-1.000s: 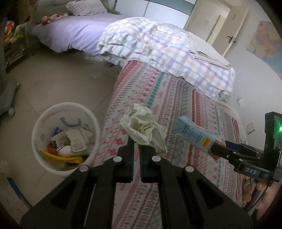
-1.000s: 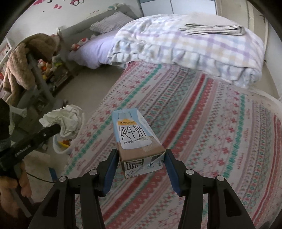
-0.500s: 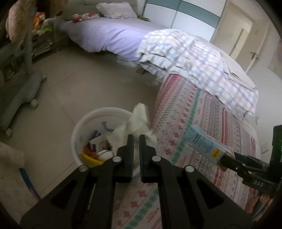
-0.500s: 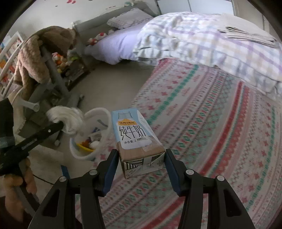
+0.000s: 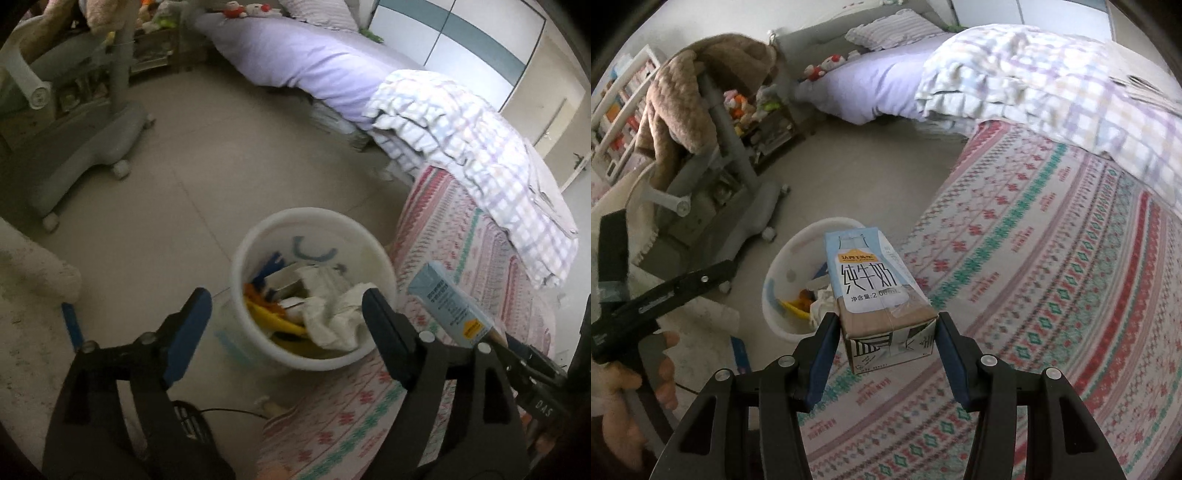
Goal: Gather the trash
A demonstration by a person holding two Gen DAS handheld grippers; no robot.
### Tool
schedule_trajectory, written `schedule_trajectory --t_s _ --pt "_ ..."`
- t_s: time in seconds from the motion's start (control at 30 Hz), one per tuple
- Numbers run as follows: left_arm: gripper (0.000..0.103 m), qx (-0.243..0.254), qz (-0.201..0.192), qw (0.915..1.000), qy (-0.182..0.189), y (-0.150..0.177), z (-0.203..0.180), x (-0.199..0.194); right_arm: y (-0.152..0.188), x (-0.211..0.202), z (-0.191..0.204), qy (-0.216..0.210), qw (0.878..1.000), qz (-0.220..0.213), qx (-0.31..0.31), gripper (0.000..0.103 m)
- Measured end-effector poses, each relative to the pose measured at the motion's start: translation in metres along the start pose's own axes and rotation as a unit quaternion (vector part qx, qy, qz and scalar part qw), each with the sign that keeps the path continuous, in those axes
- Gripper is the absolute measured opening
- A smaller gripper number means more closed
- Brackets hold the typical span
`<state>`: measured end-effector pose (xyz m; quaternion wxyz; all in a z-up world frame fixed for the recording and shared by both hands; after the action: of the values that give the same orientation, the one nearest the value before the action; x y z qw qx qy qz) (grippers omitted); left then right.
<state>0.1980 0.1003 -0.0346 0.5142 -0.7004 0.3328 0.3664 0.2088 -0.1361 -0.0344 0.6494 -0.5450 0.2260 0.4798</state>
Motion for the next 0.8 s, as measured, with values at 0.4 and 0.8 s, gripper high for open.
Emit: schedule_trajectory --t_s 0.4,0.8 --pt "0.097 -0.001 -0.007 0.9985 -0.055 0.0 0.032 -0.01 -0.017 0.043 0.049 -0.017 1.0 0.009 -0.024 0.055" --pt "0.097 0.01 -0.015 0.9986 -0.05 0.0 0.025 -0.016 -0.025 0.035 0.042 -0.012 1.0 -0.024 -0.004 0.08"
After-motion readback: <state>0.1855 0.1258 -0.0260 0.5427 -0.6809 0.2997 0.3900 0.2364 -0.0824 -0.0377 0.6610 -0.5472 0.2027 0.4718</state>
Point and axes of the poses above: each gripper's, at about its wrist camera, not at the fingertips, and x roughly the way its jaws point, z to its left, y to its underside, the point moved 4 cm from there along x, roughly the way its jaws point, and after that the axes turned 2 degrees about z, right-handed, at the moved point
